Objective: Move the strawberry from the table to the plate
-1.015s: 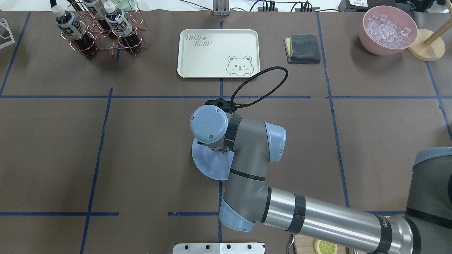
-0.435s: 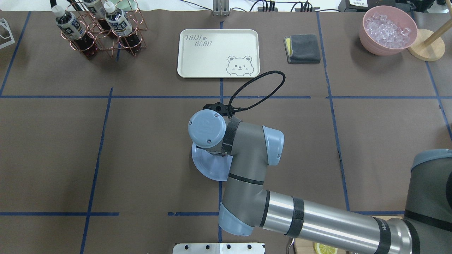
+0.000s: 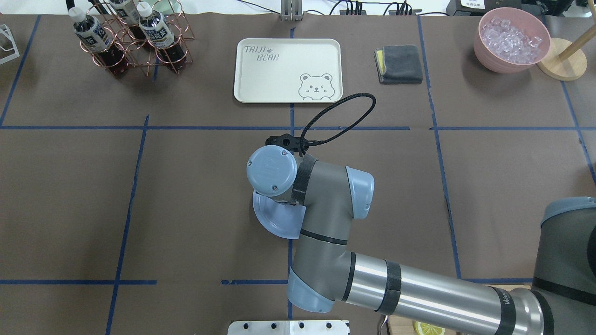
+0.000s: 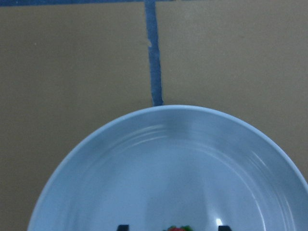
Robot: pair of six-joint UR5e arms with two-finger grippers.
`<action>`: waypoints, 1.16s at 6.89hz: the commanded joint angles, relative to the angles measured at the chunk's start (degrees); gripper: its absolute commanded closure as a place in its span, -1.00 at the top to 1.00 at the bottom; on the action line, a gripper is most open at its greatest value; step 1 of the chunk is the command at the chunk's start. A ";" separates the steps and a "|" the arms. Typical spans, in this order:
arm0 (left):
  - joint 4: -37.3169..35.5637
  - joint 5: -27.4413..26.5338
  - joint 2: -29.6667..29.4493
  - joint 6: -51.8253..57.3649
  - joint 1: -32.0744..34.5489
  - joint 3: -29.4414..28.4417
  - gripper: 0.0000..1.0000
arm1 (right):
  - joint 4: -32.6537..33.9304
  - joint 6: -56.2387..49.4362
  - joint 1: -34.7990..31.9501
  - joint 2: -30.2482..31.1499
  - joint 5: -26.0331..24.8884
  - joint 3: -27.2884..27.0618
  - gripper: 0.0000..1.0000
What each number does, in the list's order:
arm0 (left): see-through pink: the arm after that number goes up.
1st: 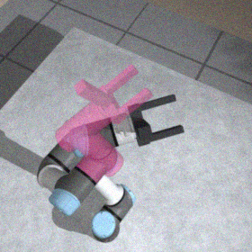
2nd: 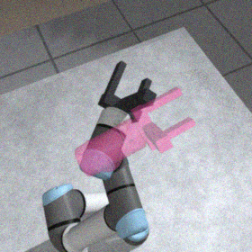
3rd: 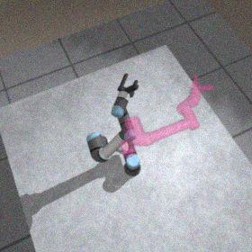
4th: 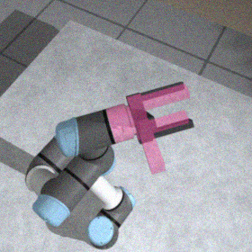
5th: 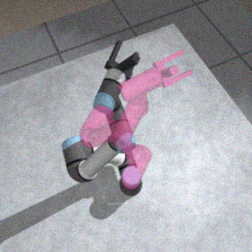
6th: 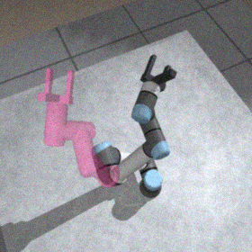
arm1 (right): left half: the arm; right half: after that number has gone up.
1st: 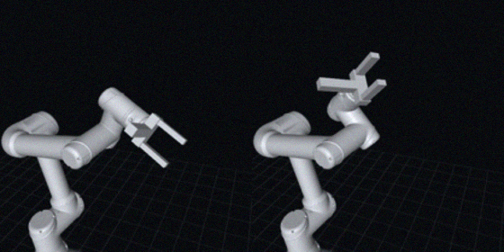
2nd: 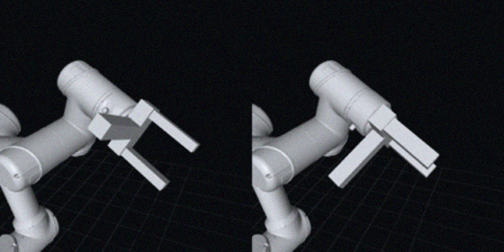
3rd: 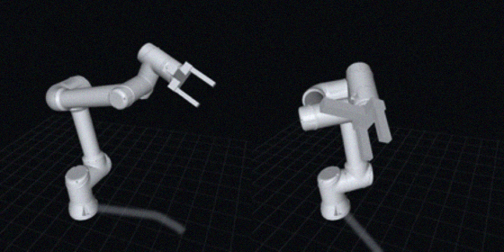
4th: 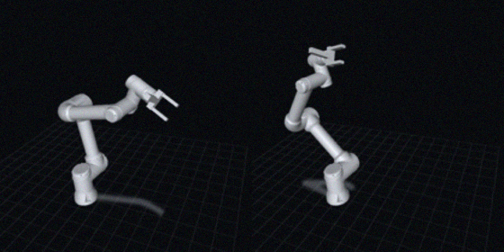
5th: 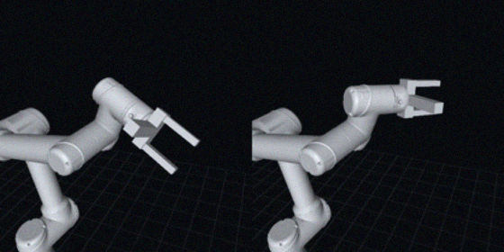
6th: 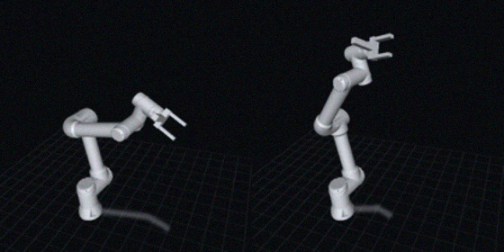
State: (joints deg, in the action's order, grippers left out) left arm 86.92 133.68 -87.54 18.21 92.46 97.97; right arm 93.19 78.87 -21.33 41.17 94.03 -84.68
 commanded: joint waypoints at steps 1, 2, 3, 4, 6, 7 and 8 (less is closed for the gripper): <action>0.00 0.00 0.00 -0.02 0.00 -0.06 1.00 | 0.50 -2.22 -3.08 0.32 0.71 -4.41 1.00; -0.09 0.00 0.00 -0.02 0.00 -0.06 1.00 | 0.50 -6.41 -7.89 1.80 5.07 -5.65 1.00; -0.44 -0.09 0.17 -0.02 0.00 -0.67 1.00 | 0.15 -15.67 -14.55 5.64 10.07 -7.41 1.00; -0.53 -0.09 0.44 -0.02 0.00 -1.20 1.00 | -0.20 -27.60 -21.67 10.03 15.26 -7.69 1.00; -0.53 -0.18 0.96 -0.02 0.00 -1.20 1.00 | -0.29 -53.43 -37.31 19.43 25.54 -7.69 1.00; -0.35 -0.09 0.88 -0.02 0.00 -0.59 1.00 | -0.29 -67.83 -44.08 26.00 25.24 -7.34 1.00; 0.00 -0.09 0.88 0.07 0.09 -0.41 1.00 | -0.29 -75.28 -50.59 31.55 25.24 -7.25 1.00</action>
State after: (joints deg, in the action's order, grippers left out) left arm 86.60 133.55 -86.68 18.21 92.47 97.26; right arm 92.91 14.97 -64.13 66.05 118.68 -92.11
